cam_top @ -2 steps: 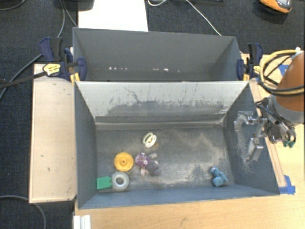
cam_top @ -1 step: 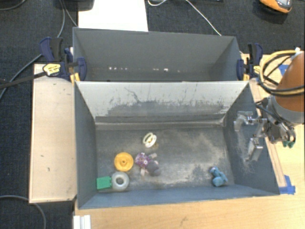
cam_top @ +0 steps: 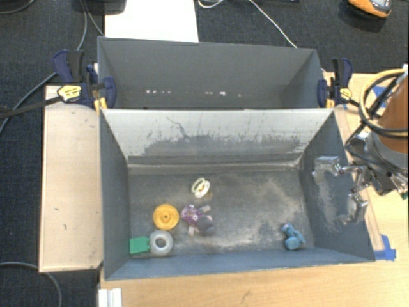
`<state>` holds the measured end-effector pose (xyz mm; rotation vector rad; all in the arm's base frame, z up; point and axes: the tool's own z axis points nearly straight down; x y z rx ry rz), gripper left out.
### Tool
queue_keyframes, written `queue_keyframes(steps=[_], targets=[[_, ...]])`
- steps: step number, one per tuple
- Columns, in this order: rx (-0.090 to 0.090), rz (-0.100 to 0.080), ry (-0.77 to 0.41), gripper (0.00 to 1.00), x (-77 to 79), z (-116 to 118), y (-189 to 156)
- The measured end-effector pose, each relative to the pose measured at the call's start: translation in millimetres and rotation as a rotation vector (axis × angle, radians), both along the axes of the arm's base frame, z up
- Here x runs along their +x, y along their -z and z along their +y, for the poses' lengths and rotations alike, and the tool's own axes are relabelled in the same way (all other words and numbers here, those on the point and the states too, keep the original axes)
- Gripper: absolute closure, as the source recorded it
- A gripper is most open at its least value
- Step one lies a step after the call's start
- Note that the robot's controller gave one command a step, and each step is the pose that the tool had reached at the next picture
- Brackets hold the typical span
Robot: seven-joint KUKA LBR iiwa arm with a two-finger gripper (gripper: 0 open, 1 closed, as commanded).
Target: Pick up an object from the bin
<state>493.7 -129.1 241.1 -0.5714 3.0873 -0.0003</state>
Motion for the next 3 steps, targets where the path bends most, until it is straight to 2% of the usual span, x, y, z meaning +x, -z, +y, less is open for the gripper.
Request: queue_keyframes(steps=[1, 2, 3], targets=[[-0.001, -0.009, 0.148, 0.0, -2.1, 12, 73], [-0.001, -0.003, 0.02, 0.0, 1.4, 28, 130], [-0.003, -0.007, -0.322, 0.0, -2.7, 11, 172]])
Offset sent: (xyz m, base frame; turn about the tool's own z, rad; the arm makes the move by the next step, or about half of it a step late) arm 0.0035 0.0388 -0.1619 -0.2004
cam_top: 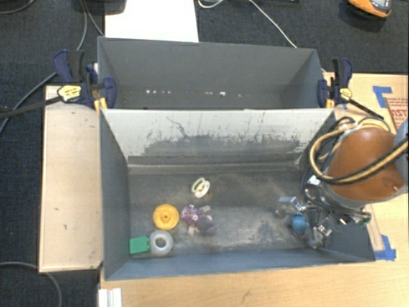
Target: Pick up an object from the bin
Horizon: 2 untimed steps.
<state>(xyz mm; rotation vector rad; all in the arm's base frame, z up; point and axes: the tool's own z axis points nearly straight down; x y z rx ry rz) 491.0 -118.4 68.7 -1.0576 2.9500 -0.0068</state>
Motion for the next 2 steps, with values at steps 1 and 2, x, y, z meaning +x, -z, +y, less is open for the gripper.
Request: queue_keyframes(steps=[1, 2], targets=[[0.001, 0.001, -0.031, 1.0, -6.2, 10.1, -1.5], [0.002, -0.004, -0.036, 0.0, -4.6, 10.6, -2.4]])
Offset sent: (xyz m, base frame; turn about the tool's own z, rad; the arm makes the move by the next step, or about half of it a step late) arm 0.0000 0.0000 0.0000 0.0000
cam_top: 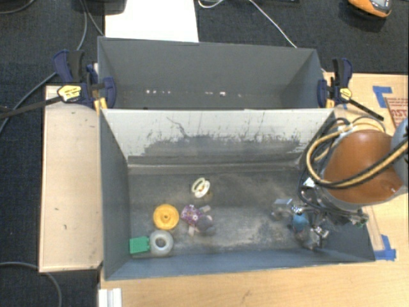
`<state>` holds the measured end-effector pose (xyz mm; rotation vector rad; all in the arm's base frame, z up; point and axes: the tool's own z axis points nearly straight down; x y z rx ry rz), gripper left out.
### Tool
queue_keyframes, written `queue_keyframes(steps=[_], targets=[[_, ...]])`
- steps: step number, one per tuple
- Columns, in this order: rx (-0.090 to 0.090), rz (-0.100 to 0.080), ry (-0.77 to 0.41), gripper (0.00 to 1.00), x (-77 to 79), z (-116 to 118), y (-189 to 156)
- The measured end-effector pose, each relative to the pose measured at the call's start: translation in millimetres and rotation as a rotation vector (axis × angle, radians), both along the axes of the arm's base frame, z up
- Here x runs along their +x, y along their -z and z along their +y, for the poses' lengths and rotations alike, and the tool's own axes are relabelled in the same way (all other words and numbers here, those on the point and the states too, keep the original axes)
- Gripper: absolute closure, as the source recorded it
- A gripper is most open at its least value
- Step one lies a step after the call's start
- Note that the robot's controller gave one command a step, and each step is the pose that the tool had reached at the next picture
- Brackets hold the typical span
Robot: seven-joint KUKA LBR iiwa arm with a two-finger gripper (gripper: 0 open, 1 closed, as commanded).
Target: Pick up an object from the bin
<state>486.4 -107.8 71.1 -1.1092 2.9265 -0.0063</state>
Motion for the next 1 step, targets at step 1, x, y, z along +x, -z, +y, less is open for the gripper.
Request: queue_keyframes(steps=[1], targets=[[0.0, 0.0, -0.003, 0.0, -0.1, 0.1, 0.0]])
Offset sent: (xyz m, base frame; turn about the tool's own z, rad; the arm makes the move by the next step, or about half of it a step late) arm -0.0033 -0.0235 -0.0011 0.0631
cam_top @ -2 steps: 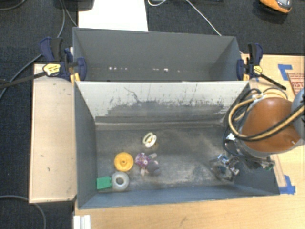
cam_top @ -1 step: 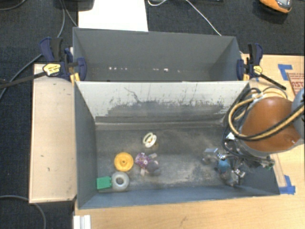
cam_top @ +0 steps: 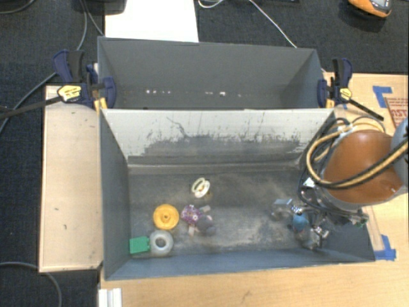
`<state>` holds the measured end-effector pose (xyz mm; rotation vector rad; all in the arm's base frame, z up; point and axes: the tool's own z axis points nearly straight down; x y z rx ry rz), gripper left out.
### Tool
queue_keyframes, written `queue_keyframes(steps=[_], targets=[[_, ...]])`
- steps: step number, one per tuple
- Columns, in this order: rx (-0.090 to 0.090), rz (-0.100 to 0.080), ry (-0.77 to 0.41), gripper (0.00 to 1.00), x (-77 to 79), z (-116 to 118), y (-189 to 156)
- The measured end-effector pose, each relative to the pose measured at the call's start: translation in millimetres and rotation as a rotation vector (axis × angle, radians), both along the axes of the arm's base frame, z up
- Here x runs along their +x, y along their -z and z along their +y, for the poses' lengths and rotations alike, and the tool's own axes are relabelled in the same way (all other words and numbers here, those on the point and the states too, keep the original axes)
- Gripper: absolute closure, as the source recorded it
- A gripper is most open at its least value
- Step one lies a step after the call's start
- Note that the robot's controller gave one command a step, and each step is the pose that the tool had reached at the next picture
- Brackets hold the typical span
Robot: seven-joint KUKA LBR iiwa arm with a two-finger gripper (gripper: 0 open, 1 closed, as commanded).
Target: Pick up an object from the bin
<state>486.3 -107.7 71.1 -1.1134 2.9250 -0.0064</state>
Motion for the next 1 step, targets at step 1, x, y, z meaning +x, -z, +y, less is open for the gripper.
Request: queue_keyframes(steps=[1], targets=[[0.001, -0.007, 0.04, 0.0, -0.7, -17.5, 0.0]])
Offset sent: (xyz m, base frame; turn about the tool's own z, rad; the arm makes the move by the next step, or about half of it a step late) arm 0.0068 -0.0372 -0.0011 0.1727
